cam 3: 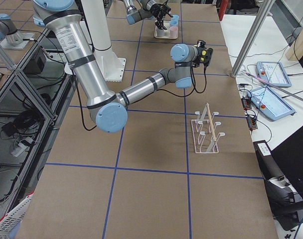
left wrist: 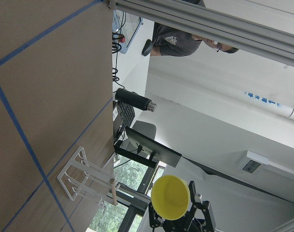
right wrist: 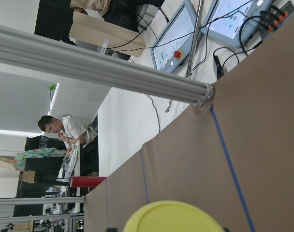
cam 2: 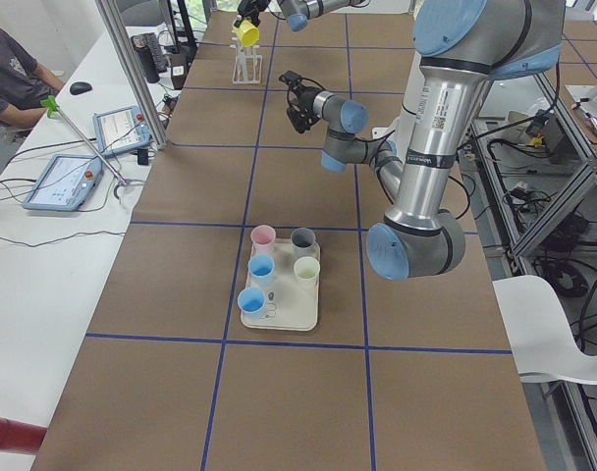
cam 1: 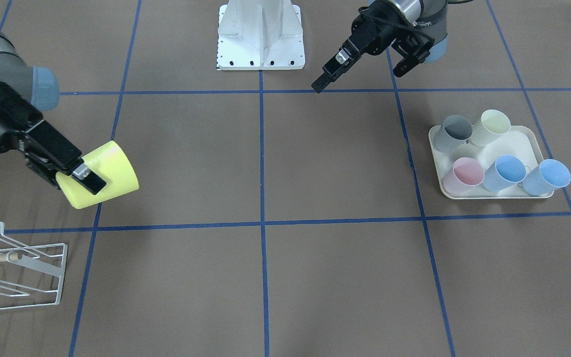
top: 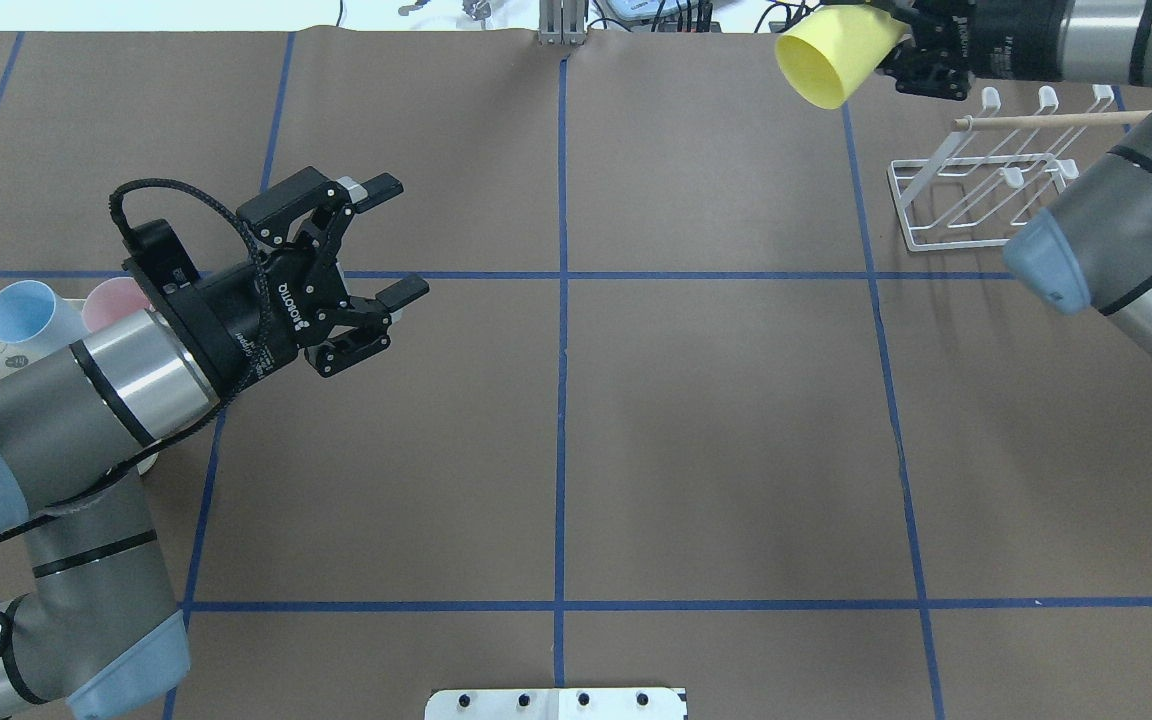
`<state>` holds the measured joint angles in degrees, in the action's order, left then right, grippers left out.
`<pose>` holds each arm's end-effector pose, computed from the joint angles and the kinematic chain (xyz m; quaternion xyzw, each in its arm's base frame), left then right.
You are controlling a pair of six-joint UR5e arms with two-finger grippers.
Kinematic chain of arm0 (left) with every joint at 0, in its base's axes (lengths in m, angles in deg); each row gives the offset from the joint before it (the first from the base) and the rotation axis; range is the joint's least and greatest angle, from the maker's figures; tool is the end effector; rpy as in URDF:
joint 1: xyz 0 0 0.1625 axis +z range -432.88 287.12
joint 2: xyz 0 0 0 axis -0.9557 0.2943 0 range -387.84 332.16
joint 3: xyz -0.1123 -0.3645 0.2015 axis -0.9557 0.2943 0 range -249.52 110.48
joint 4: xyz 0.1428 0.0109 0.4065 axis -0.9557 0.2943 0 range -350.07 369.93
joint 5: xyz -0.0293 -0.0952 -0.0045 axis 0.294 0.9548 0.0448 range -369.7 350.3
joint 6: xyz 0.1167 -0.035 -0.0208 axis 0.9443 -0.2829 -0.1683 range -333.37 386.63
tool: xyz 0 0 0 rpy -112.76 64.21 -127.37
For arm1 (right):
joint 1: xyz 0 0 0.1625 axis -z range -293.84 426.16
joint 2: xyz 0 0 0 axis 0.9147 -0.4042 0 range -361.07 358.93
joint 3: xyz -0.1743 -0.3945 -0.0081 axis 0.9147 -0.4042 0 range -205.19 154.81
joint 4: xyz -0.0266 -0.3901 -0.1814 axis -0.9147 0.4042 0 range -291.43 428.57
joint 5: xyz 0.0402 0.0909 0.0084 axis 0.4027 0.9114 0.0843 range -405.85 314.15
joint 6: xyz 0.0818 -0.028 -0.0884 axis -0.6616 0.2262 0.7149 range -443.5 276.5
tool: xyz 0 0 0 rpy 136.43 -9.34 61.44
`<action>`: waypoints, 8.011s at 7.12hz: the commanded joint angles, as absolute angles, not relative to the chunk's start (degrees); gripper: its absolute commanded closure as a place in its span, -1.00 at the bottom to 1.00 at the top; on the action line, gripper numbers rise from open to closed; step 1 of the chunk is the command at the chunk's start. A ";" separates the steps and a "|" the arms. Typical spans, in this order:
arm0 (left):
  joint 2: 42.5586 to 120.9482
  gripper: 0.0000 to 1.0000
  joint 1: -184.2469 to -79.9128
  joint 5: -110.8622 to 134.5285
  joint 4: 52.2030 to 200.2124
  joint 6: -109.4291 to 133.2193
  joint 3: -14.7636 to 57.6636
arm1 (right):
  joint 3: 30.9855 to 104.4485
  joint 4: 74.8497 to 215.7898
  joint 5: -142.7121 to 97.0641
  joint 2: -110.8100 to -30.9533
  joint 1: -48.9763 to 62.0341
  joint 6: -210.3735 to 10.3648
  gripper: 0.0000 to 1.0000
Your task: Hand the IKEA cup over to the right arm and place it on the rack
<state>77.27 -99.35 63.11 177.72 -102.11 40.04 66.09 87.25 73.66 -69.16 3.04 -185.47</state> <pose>0.3904 -0.3840 0.2085 -0.0052 0.8261 -0.4008 0.3961 -0.2234 -0.6011 0.2934 0.1507 -0.7152 0.2517 0.6343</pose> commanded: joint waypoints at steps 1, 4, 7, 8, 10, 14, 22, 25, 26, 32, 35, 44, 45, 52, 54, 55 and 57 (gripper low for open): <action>72.81 -1.00 -100.91 64.12 177.19 -95.74 40.78 | 66.22 87.47 78.67 -75.84 -4.29 -174.35 1.00; 68.42 -1.00 -110.65 77.10 161.51 -88.55 46.47 | 66.83 87.47 77.91 -85.68 -9.15 -155.28 1.00; 60.61 -1.00 -118.29 86.16 158.66 -78.89 46.94 | 66.65 88.17 70.83 -91.41 -11.71 -139.87 1.00; 59.36 -1.00 -120.67 88.71 155.86 -73.19 46.94 | 66.48 90.09 66.52 -91.86 -11.71 -135.06 1.00; 57.94 -1.00 -121.31 89.09 155.39 -71.72 46.50 | 66.39 92.81 59.14 -92.92 -11.45 -124.76 1.00; 56.71 -1.00 -121.40 89.26 155.39 -69.18 46.23 | 66.22 93.09 54.53 -92.92 -4.34 -124.11 1.00; 56.71 -1.00 -121.40 89.26 155.39 -69.18 46.14 | 62.88 93.18 49.08 -90.46 -1.52 -120.86 1.00; 56.71 -1.00 -121.31 89.18 155.39 -69.26 46.06 | 61.83 93.18 48.46 -89.76 -0.29 -121.03 1.00; 56.71 -1.00 -121.31 89.26 155.39 -69.26 45.80 | 61.56 93.18 48.20 -89.67 -0.11 -121.03 1.00; 56.80 -1.00 -121.31 89.09 155.56 -69.26 45.62 | 59.89 92.92 48.20 -88.79 -0.11 -120.77 0.65; 56.80 -1.00 -121.31 89.09 155.56 -69.26 45.62 | 59.18 92.74 47.67 -88.79 -0.11 -120.94 -0.29; 56.80 -1.00 -121.49 90.22 155.21 -68.74 45.62 | 63.38 92.48 51.41 -89.58 0.07 -127.05 -0.96; 56.10 -1.00 -123.58 92.49 152.69 -64.39 46.14 | 65.67 92.83 55.10 -89.75 -0.02 -132.14 -0.96; 49.94 -1.00 -139.42 121.31 128.71 -30.29 45.97 | 83.53 105.22 70.87 -87.22 2.95 -158.52 -0.96; 50.38 -1.00 -141.69 122.66 119.58 -18.70 45.71 | 83.36 105.22 70.79 -85.01 5.86 -162.60 -0.97; 52.21 -1.00 -144.05 122.58 113.44 -11.85 45.18 | 83.18 105.22 70.52 -84.66 7.17 -162.60 -0.97; 57.91 -1.00 -147.84 122.75 108.11 -3.02 39.33 | 82.39 105.40 70.35 -82.39 9.63 -165.66 -0.97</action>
<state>54.79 -145.81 122.60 110.93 -8.10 42.87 82.85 105.30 70.47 -83.82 8.13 -163.66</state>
